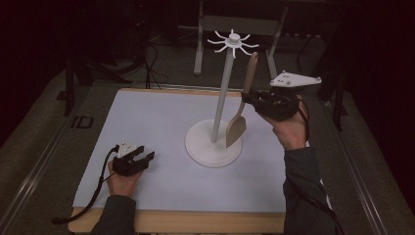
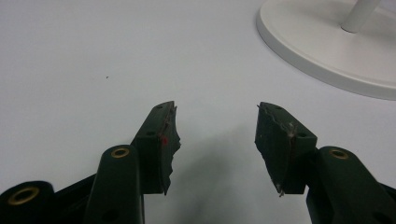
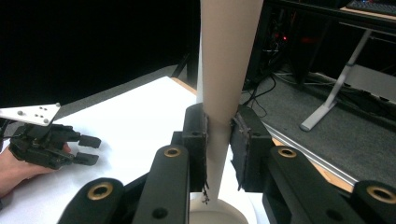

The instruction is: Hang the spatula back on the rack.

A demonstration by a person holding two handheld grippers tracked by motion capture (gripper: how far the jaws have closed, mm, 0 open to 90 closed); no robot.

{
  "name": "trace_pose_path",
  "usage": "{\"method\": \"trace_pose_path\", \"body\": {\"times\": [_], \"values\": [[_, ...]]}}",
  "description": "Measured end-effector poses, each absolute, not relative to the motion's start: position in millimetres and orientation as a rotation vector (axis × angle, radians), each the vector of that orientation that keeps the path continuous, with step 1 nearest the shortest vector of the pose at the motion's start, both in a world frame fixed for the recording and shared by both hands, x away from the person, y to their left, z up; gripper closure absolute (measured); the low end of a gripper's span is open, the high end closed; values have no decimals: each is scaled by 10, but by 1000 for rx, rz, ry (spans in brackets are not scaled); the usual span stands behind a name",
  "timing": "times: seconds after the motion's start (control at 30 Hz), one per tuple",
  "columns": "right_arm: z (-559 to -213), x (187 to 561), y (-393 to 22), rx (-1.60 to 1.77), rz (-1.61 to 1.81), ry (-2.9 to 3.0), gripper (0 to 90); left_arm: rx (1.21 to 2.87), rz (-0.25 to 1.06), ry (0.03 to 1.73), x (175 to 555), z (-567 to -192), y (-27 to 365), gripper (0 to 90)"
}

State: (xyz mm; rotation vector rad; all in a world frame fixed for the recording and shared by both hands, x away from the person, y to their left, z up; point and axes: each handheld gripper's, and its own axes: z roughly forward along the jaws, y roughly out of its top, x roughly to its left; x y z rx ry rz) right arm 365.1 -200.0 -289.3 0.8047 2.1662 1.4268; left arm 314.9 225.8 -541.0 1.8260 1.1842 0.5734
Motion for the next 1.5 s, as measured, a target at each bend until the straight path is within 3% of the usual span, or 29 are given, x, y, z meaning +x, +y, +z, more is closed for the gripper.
{"method": "trace_pose_path", "body": {"times": [1.5], "values": [[-2952, 3757, -1938, 862, 1449, 2172, 746, 1826, 576, 1181, 3147, -5410, 2257, 482]]}}
